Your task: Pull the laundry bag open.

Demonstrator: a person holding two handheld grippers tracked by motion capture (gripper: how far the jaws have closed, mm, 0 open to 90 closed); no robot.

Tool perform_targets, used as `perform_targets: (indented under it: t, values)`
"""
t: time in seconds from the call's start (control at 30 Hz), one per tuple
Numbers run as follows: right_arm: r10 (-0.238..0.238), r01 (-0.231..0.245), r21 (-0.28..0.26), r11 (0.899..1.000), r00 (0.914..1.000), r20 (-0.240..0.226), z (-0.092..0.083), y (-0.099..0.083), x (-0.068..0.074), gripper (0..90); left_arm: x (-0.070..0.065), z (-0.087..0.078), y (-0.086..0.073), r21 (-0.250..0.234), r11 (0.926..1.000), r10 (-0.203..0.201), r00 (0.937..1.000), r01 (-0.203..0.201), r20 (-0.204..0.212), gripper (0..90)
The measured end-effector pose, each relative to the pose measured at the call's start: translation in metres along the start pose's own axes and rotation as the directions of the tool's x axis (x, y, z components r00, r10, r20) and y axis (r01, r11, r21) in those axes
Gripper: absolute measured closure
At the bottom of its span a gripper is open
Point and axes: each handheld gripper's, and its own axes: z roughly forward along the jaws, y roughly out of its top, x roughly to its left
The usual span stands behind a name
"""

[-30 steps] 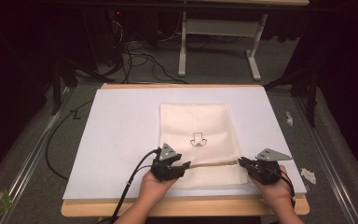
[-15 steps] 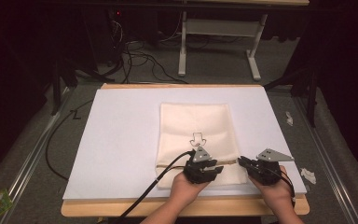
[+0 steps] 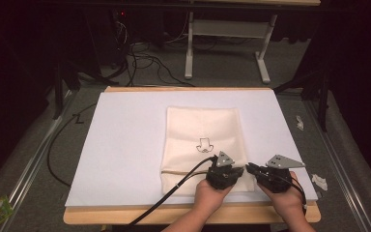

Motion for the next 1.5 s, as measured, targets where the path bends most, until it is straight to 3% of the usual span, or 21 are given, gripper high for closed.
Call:
perform_targets:
  t: [0.2,0.4,0.47,0.53,0.6,0.67,0.7,0.97,1.0,1.07,1.37,1.4,1.43,1.5]
  values:
    - [-0.002,0.002,0.003,1.000,0.9999,0.011,0.000,0.001,0.001,85.2,-0.001,-0.002,0.000,0.007,0.9999,0.010,0.9998,-0.010,-0.018,86.9]
    - [-0.017,0.017,0.001,1.000,0.9988,0.046,0.000,0.002,0.003,86.0,0.007,-0.010,-0.002,0.009,0.9994,-0.034,0.9990,0.034,-0.029,87.2]
    - [-0.007,0.007,-0.001,1.000,0.9985,0.054,0.000,0.002,0.002,86.0,0.010,-0.015,-0.005,0.014,0.9995,-0.028,0.9985,0.028,-0.047,87.2]
    - [0.007,-0.007,-0.006,1.000,0.9984,0.056,-0.002,0.001,-0.002,86.0,0.018,-0.025,-0.010,0.019,0.9994,-0.027,0.9975,0.029,-0.065,87.2]
    - [0.012,-0.012,-0.011,1.000,0.9997,0.019,-0.002,0.000,-0.006,85.9,0.019,-0.031,-0.012,0.026,0.9995,-0.016,0.9979,0.018,-0.062,87.2]
    - [0.014,-0.014,-0.006,1.000,0.9998,0.017,-0.001,0.000,-0.003,85.9,0.018,-0.033,-0.012,0.027,0.9996,-0.001,0.9974,0.003,-0.072,87.2]
    - [-0.007,0.007,-0.002,1.000,0.9996,0.026,-0.001,0.000,0.000,85.9,0.018,-0.035,-0.012,0.029,0.9996,0.006,0.9972,-0.004,-0.075,87.2]
    - [-0.031,0.031,0.004,1.000,0.9990,0.032,0.004,0.005,0.009,86.0,0.023,-0.041,-0.015,0.024,0.9997,-0.009,0.9971,0.011,-0.075,87.3]
    - [-0.037,0.037,0.003,0.999,0.9981,0.050,0.003,0.005,0.009,86.2,0.023,-0.042,-0.015,0.025,0.9996,-0.009,0.9956,0.012,-0.093,87.3]
    - [-0.028,0.028,-0.011,1.000,0.9989,0.039,0.001,0.006,0.007,86.2,0.026,-0.044,-0.015,0.016,0.9996,-0.022,0.9968,0.024,-0.076,87.3]
    - [-0.054,0.054,-0.005,0.999,0.9979,0.037,0.003,0.008,0.013,86.4,0.029,-0.049,-0.016,0.022,0.9995,-0.022,0.9963,0.024,-0.083,87.4]
    - [-0.051,0.051,-0.002,0.999,0.9978,0.043,0.003,0.008,0.014,86.6,0.029,-0.051,-0.017,0.025,0.9993,-0.024,0.9932,0.027,-0.114,87.4]
    - [-0.051,0.051,-0.002,0.999,0.9978,0.043,0.003,0.008,0.014,86.6,0.029,-0.051,-0.017,0.025,0.9993,-0.024,0.9932,0.027,-0.114,87.5]
    - [-0.046,0.046,-0.004,0.999,0.9959,0.078,0.000,0.007,0.009,86.7,0.040,-0.057,-0.021,0.017,0.9971,-0.072,0.9890,0.074,-0.130,87.4]
